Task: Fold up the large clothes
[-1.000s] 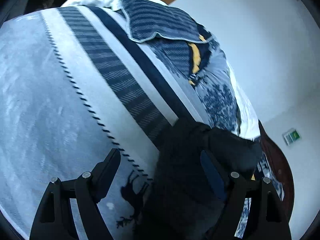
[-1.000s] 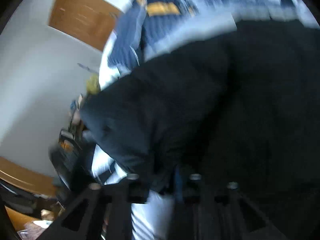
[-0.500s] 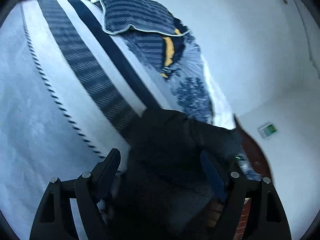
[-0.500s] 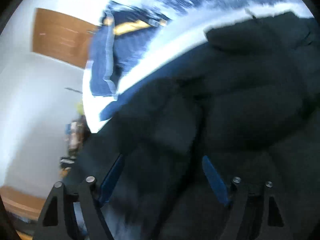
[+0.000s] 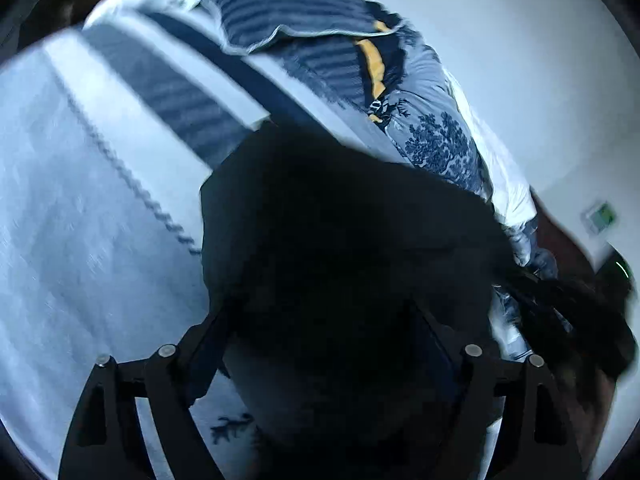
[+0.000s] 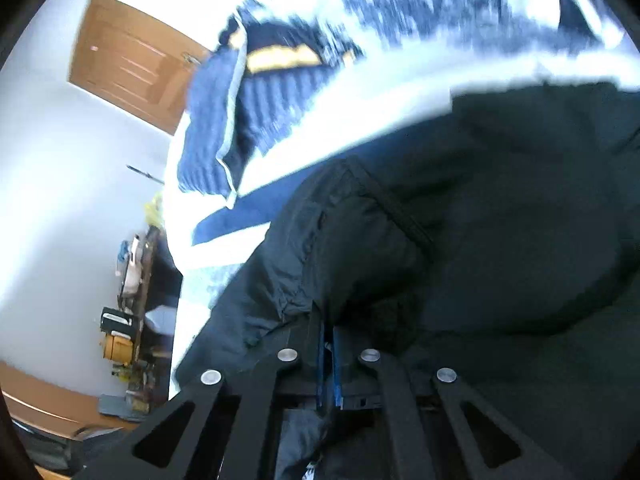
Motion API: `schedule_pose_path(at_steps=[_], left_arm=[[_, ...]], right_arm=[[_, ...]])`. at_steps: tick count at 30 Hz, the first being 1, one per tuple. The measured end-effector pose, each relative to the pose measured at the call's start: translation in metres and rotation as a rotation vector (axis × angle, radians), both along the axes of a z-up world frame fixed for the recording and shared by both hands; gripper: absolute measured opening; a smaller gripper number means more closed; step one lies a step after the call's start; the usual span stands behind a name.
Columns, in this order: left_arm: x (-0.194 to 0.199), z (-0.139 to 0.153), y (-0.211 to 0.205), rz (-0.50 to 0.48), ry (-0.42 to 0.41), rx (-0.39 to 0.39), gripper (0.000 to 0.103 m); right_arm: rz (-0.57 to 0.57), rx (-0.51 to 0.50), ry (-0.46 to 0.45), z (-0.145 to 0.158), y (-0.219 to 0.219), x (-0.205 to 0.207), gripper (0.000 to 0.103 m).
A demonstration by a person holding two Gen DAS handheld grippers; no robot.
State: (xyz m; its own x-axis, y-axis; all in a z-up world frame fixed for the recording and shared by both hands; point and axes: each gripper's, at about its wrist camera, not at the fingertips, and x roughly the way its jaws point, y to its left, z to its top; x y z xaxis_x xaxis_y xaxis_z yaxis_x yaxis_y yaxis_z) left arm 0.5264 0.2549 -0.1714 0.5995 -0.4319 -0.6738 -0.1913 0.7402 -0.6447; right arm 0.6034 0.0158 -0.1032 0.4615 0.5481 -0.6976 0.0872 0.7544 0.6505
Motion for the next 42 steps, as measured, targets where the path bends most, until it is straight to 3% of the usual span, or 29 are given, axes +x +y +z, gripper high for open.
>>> schedule_pose_path(at_steps=[3,7,10,13,18,21,26,29,32,34,36,38,39,40,41,42], left_arm=[[-0.005,0.014,0.0,-0.034,-0.084,-0.125,0.085],[-0.016,0.045,-0.02,-0.154,-0.198,-0.124,0.086],[-0.018,0.045,-0.038,-0.231,-0.204,-0.177,0.086],[-0.016,0.036,-0.063,-0.267,-0.165,-0.12,0.086],[-0.016,0.019,-0.082,-0.289,-0.103,-0.045,0.086],[-0.014,0.01,-0.089,-0.301,-0.064,0.07,0.086],[-0.009,-0.007,-0.104,-0.326,-0.005,0.171,0.086],[-0.003,-0.023,-0.109,-0.323,0.036,0.201,0.086],[0.001,-0.032,-0.114,-0.321,0.053,0.233,0.086],[-0.002,-0.028,-0.112,-0.323,0.046,0.239,0.086],[-0.009,-0.017,-0.105,-0.326,0.016,0.211,0.086],[-0.021,0.006,-0.094,-0.31,-0.017,0.194,0.086],[-0.031,0.019,-0.089,-0.296,-0.043,0.208,0.086],[-0.044,0.034,-0.084,-0.279,-0.072,0.24,0.086],[-0.059,0.049,-0.081,-0.259,-0.088,0.288,0.086],[-0.074,0.06,-0.079,-0.243,-0.096,0.329,0.086]], right_arm=[[-0.028,-0.053,-0.12,0.05,-0.008,-0.038,0.003],[-0.116,-0.148,-0.257,0.114,-0.036,-0.11,0.003],[-0.219,-0.17,-0.287,0.145,-0.083,-0.157,0.003],[-0.306,-0.208,-0.274,0.155,-0.134,-0.18,0.003],[-0.379,-0.272,-0.177,0.116,-0.195,-0.189,0.003],[-0.382,-0.261,-0.114,0.075,-0.229,-0.172,0.003],[-0.389,-0.239,-0.049,0.022,-0.27,-0.145,0.003],[-0.368,-0.247,-0.039,0.003,-0.286,-0.133,0.003],[-0.353,-0.29,0.057,-0.034,-0.298,-0.127,0.005],[-0.326,-0.25,0.131,-0.063,-0.305,-0.122,0.005],[-0.315,-0.168,0.144,-0.069,-0.312,-0.128,0.006],[-0.314,-0.149,0.104,-0.05,-0.314,-0.143,0.014],[-0.305,-0.144,0.078,-0.036,-0.314,-0.154,0.036],[-0.297,-0.138,0.056,-0.022,-0.314,-0.168,0.073],[-0.301,-0.135,0.041,-0.01,-0.314,-0.18,0.084],[-0.313,-0.132,-0.008,0.008,-0.315,-0.202,0.085]])
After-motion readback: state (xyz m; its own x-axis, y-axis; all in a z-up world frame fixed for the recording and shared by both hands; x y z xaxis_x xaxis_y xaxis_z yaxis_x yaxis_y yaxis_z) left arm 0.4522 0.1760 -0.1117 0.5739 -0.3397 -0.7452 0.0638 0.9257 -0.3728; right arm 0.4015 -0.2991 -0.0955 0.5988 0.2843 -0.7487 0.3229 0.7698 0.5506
